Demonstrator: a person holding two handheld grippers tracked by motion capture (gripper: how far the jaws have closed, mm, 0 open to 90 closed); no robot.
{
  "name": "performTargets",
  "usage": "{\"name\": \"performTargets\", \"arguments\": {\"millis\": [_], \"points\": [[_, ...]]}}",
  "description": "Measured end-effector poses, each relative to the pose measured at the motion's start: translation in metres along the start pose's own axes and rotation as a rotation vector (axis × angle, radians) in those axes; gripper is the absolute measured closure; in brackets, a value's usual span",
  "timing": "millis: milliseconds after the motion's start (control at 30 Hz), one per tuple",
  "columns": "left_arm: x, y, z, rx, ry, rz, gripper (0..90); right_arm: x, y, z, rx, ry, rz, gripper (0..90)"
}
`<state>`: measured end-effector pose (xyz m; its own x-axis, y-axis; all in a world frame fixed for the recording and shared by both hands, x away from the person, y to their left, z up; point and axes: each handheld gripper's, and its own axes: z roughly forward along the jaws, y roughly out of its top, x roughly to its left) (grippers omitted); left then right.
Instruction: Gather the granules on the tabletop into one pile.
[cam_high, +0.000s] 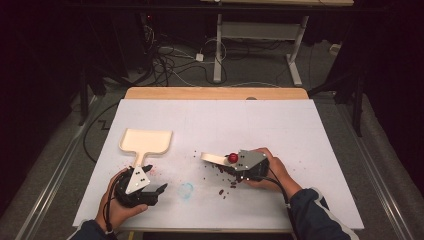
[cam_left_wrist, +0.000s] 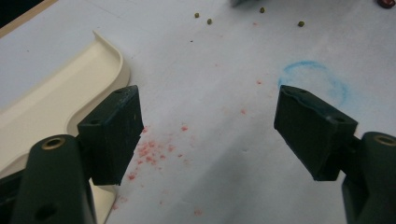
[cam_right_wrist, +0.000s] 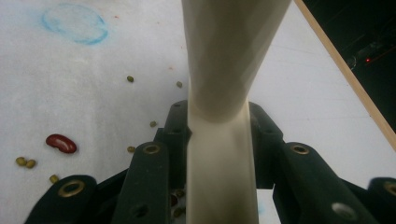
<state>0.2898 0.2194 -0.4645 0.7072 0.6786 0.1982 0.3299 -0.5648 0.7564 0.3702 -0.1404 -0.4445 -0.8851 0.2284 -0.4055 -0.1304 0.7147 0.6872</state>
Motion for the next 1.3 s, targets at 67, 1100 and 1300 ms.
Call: {"name": "performTargets", "arguments": {"millis": [67,1100,1300], "points": [[0.0,0.0,0.0,0.003,0.003,-0.002,23.0,-0.001,0.0,-0.004,-0.009,-0.034,0.015,67.6],[0.008,-0.004,-0.007,-0.008,0.052,-0.014,23.1,0.049,0.033,-0.03,0.001,0.322,0.233,67.7],[0.007,-0.003,-0.004,0.0,0.048,-0.007,23.0,0.019,0.017,-0.019,0.014,0.286,0.348,67.5]]}}
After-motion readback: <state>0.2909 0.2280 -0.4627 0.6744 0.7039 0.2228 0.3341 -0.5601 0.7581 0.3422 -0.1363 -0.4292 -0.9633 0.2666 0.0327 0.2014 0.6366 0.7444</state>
